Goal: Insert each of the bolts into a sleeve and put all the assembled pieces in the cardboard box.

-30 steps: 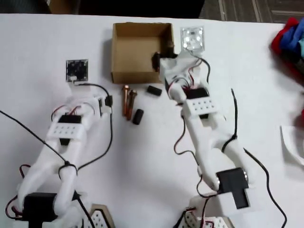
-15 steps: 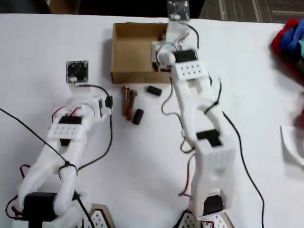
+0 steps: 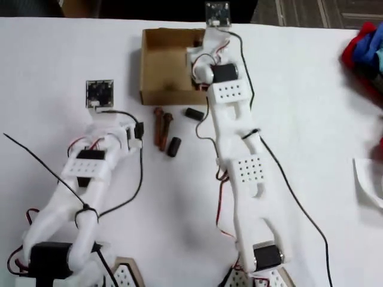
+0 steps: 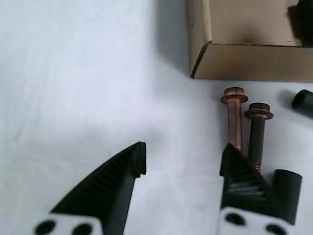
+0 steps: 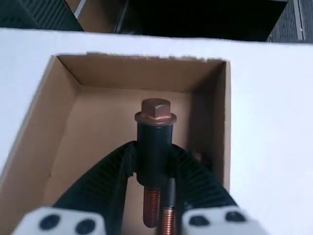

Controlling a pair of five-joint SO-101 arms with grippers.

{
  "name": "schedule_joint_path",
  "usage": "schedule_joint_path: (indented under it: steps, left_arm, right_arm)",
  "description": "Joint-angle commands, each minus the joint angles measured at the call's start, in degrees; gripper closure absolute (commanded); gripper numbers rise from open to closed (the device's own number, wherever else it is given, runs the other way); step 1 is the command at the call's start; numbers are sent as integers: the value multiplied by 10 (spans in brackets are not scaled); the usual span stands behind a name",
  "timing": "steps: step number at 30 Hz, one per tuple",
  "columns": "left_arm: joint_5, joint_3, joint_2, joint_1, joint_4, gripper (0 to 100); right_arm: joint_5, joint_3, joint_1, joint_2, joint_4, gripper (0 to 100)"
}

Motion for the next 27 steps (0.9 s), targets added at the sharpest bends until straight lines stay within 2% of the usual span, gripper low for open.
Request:
schedule_joint_path:
  steps: [1,13,27]
  left_arm:
    - [-5,-2,-3,10,-12,744]
    - [-5,-2,-3,10,-12,744]
    - [-5,-2,-3,9,-11,744]
  right_arm:
    - [-2,-47,-7,-3,-24,978]
    - [-2,-42,-38,3,-25,978]
    - [-3,-40,-30,33,-23,978]
